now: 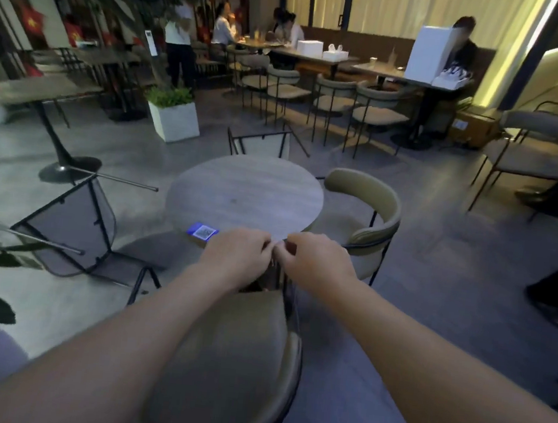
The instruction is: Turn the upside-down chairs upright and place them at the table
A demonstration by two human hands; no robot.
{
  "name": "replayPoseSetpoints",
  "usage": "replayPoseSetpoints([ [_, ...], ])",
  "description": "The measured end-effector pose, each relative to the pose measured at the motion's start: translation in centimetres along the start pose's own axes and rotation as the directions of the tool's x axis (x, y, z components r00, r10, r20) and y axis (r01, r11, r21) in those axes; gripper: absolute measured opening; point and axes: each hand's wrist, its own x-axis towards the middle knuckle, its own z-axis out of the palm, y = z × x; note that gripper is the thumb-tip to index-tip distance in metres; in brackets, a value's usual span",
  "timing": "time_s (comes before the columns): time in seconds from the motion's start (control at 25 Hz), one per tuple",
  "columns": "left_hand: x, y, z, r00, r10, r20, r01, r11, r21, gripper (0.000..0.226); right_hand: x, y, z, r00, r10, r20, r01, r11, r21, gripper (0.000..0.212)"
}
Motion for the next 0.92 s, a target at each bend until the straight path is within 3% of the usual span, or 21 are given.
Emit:
replayPoseSetpoints([
  [0.24, 12.4, 16.3, -6.1, 0.992, 0.122, -0.02, -0.124, 0.986, -0.112, 0.036, 3.3, 13.7, -17.6, 0.984, 0.135, -0.114, -0.14, 0.989, -0.038, 0.045],
  [0.44, 21.0, 28.4, -6.5, 0.976, 0.181, -0.121, -0.188, 0.981, -0.051, 0.033, 6.2, 25.5, -27.2, 0.969, 0.197, -0.147, -0.207, 0.977, -0.055, 0.04],
  [0.68, 33.9, 36.1, -5.1, 0.967, 0.236, -0.097, -0.239, 0.971, -0.016, 0.035, 15.5, 35.6, -31.7, 0.965, 0.207, -0.161, -0.226, 0.968, -0.106, 0.045],
  [0.92, 51.2, 39.1, -2.0, 0.979, 0.192, -0.072, -0.199, 0.974, -0.109, 0.033, 29.1, 45.2, -33.8, 0.952, 0.229, -0.201, -0.258, 0.957, -0.132, 0.043],
])
